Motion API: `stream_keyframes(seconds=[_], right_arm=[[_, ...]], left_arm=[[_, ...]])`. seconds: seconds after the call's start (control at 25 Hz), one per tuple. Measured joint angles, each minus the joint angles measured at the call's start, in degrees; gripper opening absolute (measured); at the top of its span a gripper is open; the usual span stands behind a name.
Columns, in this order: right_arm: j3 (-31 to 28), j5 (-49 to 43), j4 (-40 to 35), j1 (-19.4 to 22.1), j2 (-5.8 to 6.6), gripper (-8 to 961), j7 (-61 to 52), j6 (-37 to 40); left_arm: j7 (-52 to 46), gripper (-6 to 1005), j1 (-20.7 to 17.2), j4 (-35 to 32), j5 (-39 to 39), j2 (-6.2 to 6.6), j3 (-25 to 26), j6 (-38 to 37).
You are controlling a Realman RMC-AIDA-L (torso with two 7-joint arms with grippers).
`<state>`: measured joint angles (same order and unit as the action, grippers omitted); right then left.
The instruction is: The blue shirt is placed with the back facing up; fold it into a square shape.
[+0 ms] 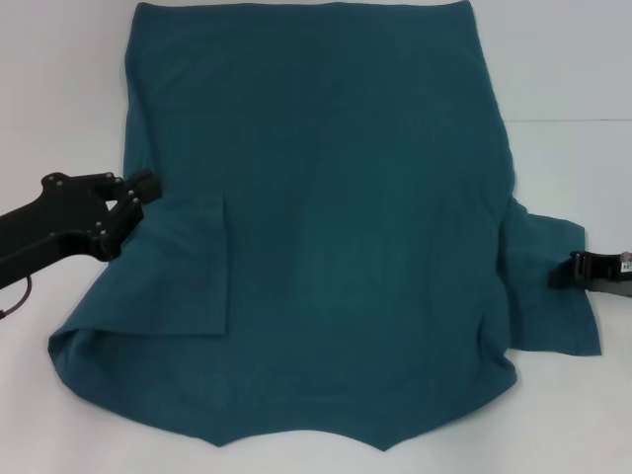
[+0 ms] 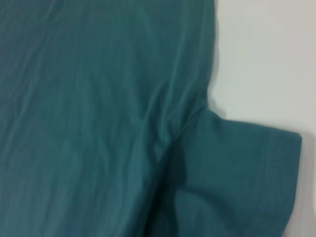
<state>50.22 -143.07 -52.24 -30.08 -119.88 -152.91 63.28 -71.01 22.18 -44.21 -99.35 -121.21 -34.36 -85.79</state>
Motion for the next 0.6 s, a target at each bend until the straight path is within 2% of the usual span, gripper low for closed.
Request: stream_keyframes(seconds=[0.28,0.48,0.6], right_arm=[[0.1,0.1,0.1,0.3,-0.08,62,2.1,-0.1],[0.1,2.1,-1.0,1.2,-0.20,16,3.7,0.8],[-0.1,4.5,-5.0,3.4,-0.25,18,4.1,2.6]], left_arm=[[0.0,59,0.0,0.0,0.0,-0.24,0.0,0.0],[0.0,60,0.0,0.0,0.0,-0.38,0.0,-0.1],[-0.1,60,0.1,0.0,0.0,-0.40,0.0,-0.1]])
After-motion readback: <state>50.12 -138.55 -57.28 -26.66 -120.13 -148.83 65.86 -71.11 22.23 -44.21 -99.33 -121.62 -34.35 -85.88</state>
